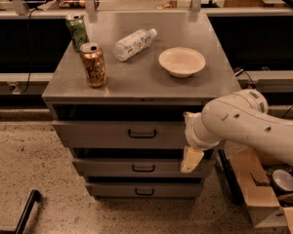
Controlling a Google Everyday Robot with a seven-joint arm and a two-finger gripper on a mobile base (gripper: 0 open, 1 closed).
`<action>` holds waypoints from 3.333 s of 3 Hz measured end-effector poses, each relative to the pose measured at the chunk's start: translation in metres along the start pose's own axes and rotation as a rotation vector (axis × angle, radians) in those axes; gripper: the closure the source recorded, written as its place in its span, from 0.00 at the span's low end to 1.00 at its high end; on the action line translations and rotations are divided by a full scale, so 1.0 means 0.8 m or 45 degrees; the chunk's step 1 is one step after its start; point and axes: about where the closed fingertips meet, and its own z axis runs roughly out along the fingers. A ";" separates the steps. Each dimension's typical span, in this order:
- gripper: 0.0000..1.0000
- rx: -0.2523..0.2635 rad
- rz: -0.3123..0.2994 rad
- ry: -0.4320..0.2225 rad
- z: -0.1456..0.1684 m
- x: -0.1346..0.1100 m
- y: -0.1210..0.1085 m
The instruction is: Open top drawer
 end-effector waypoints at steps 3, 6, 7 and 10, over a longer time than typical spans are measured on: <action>0.20 -0.070 -0.015 -0.002 0.050 0.012 -0.029; 0.83 -0.192 -0.108 -0.016 -0.008 0.012 0.024; 0.65 -0.192 -0.108 -0.016 -0.009 0.012 0.024; 0.00 -0.191 -0.112 -0.015 -0.010 0.011 0.025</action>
Offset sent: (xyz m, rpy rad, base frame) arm 0.0504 -0.0080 -0.0349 0.0074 0.0571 0.0245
